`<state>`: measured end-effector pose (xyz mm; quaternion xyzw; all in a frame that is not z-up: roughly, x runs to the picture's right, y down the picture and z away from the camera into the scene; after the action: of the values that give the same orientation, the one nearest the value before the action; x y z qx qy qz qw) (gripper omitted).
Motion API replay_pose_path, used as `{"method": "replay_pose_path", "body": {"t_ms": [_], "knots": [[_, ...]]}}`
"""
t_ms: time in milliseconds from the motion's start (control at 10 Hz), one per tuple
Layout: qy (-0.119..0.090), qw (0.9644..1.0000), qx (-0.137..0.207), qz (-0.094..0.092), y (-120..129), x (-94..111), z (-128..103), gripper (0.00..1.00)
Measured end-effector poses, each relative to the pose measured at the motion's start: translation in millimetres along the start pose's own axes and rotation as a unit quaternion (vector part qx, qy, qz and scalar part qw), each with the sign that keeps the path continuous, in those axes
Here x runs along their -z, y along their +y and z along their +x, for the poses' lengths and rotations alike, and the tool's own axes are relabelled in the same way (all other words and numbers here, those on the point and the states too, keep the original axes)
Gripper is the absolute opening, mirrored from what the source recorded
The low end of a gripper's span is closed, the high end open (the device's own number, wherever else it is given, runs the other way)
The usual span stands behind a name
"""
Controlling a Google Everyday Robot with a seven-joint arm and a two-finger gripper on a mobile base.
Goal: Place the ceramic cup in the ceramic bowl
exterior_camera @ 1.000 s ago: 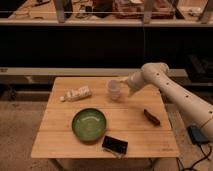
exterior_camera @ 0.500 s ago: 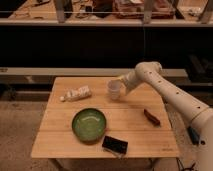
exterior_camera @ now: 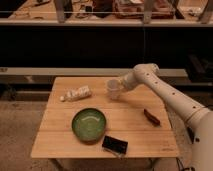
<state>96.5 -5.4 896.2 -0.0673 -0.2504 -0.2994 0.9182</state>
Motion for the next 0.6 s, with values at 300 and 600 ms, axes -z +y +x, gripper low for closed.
{"method": "replay_pose_path", "body": {"t_ms": [300,600], "knots": [[-0.023,0.9997,-0.002,0.005,0.3,-3.3,-18.9,0.14],[-0.038,0.9985,-0.003,0.038,-14.4,17.7,-27.6,0.14]]}}
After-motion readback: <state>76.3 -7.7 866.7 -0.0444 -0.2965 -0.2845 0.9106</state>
